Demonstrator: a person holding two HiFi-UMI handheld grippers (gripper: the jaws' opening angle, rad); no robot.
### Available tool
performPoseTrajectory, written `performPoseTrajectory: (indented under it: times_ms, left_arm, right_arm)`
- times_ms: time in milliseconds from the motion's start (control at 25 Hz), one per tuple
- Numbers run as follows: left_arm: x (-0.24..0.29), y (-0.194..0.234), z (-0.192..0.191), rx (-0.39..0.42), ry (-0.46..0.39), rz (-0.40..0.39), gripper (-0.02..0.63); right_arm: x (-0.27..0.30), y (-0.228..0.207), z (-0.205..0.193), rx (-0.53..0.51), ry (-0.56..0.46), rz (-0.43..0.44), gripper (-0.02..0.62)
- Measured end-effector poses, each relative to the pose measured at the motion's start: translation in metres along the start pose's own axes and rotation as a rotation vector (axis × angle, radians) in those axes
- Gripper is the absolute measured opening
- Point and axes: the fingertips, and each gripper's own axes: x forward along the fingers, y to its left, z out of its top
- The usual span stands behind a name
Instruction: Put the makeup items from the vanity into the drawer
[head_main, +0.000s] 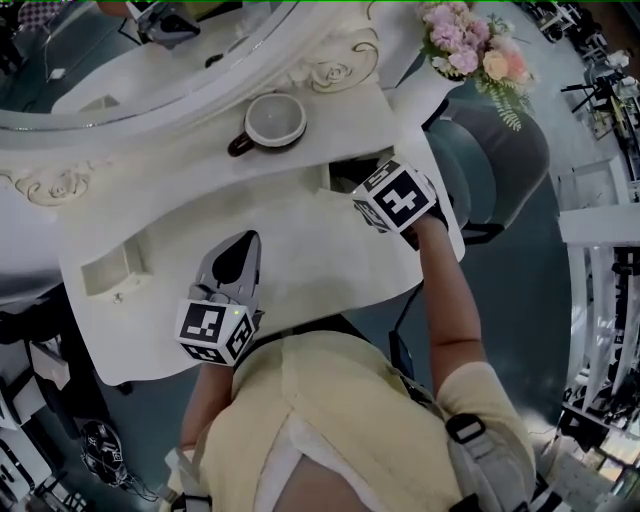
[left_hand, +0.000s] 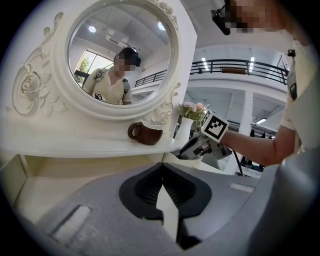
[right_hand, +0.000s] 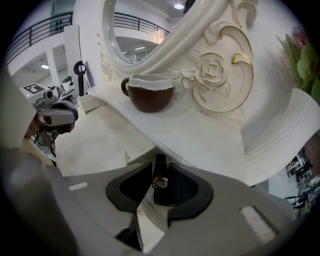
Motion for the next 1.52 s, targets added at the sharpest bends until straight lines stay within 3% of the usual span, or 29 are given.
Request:
performPoseTrajectory:
  times_ms: [400, 880, 1520]
  left_arm:
    - [0.015, 0.001, 0.011, 0.016, -0.012, 0.024, -0.002]
    - [-0.005, 0.025, 0.02, 0.0, -0.02, 0.021, -0.002]
    - [-0.057, 0.048, 0.04, -0.016, -0.07, 0.039, -0.002]
  right_arm:
    - [-0.008, -0.004, 0.002, -0.023, -0.053, -0.001, 0.12]
    - [-0.041, -0.001, 0.008, 0.09, -0.175, -0.107, 0.113]
    - [-0.085, 0.039, 0.013, 0.225, -0.303, -0.197, 0.086]
